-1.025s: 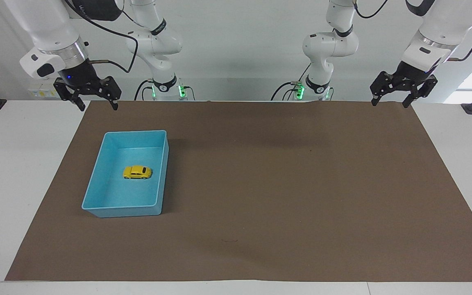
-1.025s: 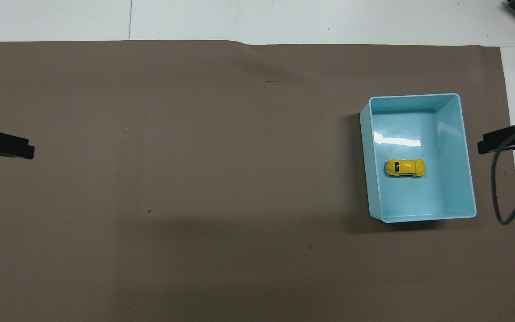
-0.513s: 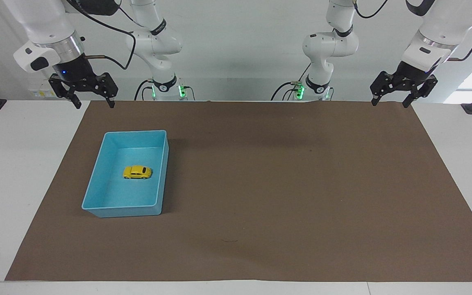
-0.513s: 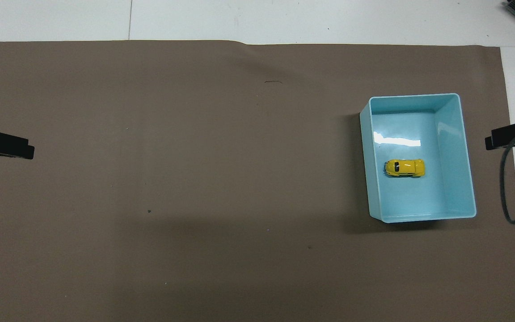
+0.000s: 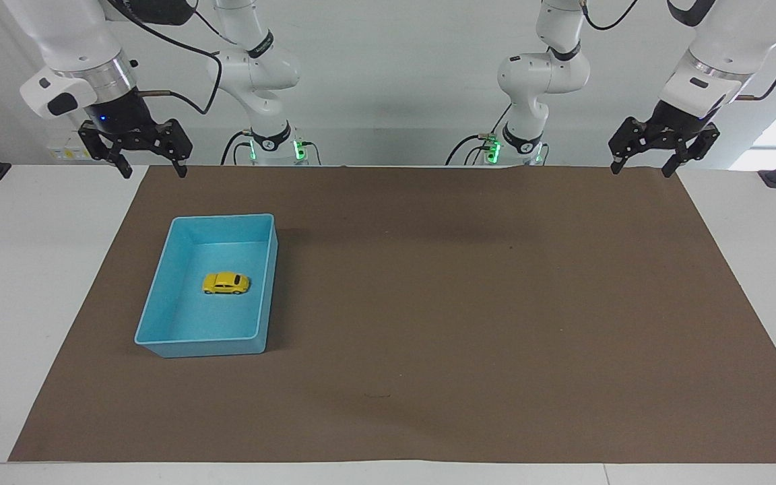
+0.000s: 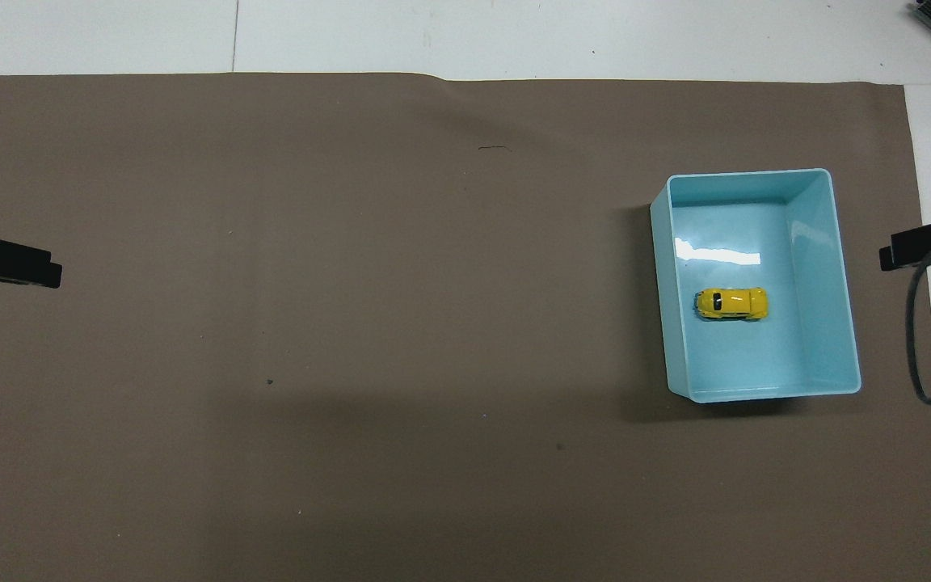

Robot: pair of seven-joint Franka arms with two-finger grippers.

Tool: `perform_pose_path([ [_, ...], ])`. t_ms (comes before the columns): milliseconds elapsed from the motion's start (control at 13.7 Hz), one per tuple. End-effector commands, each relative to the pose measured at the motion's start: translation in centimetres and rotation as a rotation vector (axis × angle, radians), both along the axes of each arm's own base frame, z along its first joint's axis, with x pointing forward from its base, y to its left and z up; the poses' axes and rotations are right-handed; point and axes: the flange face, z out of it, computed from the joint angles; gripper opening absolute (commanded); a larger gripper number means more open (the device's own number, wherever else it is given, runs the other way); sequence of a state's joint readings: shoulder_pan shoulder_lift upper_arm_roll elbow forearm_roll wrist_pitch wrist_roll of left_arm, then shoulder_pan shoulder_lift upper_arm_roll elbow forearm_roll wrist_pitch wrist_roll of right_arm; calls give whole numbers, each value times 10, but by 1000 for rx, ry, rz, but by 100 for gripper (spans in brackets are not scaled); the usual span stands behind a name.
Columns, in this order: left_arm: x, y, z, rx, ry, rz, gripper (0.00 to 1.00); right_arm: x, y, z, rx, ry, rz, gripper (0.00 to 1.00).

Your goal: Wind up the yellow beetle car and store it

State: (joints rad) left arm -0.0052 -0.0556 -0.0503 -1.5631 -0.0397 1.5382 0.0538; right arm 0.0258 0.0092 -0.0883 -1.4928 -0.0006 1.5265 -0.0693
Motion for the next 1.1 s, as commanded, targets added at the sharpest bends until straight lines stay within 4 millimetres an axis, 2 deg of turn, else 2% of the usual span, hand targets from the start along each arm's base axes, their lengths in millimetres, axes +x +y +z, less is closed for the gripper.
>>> perform_pose_path([
  [0, -5, 1, 6, 11, -1, -2, 100, 1, 0, 2, -16, 2, -16, 100],
  [1025, -5, 1, 6, 11, -1, -2, 100, 2, 0, 2, -4, 0, -16, 100],
])
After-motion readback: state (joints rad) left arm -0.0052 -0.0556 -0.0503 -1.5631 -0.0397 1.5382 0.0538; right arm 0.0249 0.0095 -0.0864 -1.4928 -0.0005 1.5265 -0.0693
